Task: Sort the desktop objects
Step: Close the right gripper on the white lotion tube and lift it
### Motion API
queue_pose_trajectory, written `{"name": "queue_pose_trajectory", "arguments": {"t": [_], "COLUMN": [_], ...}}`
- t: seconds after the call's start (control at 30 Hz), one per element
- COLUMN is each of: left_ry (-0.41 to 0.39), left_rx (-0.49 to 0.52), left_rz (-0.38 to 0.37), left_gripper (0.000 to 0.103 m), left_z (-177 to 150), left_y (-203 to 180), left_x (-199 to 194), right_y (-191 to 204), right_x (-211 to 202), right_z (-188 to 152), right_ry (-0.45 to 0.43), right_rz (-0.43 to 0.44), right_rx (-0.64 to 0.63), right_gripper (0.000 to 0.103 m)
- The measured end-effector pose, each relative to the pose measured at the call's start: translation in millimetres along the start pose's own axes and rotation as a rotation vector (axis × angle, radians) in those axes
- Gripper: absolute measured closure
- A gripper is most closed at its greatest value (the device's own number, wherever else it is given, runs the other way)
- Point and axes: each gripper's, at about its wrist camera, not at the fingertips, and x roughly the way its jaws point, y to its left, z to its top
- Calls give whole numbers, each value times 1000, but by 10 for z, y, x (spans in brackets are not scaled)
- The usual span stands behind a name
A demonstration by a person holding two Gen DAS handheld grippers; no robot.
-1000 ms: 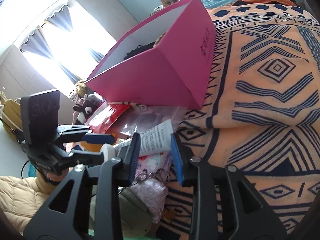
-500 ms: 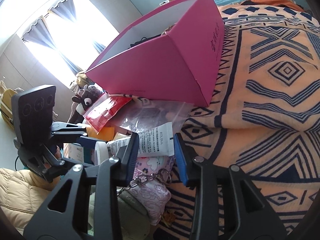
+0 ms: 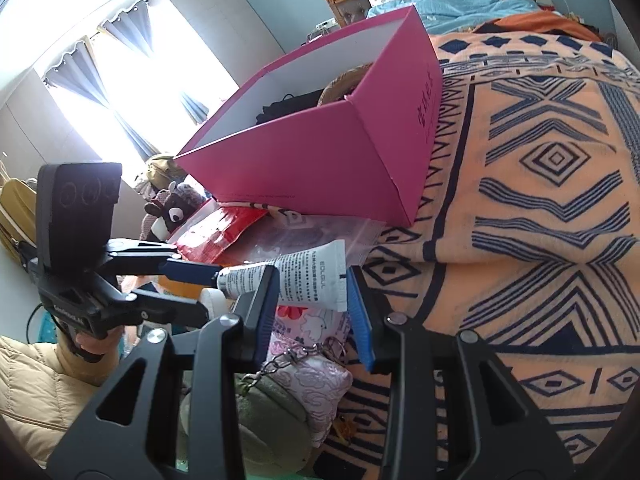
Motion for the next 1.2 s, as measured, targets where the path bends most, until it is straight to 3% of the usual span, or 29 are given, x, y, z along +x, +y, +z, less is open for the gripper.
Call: {"name": "queue_pose_trajectory", "arguments": {"t": [0.5,0.8,0.87,0.93,1.07,1.2], "left_ry": [-80,-114,-114,-110,-89,-59], "left_rx": [24,40,49,58,67,30], "left_rz": [59,53,40,22,84,115], "left_gripper": [53,53,53,53,53,53], "left_z": [121,171,175,178,158,128], "left_y": [-86,-151,-175,-210,-171,-15], "left_x": [-180,-269,-267,-252,-132,-43], "right_y": [194,305,355,390,380,107], "right_x": [-165,-227,-233,-216,-82,-114], "right_z": [84,141,154,169,138,64], "right_ry": [-59,-77,-83,-82,-50,-55], "right_rz": [-41,-27,-21,-5,-38,-44], "right_rx": [-46,-72,-87,-100,-111,-7], "right_gripper": [66,66,66,78,79,79]}}
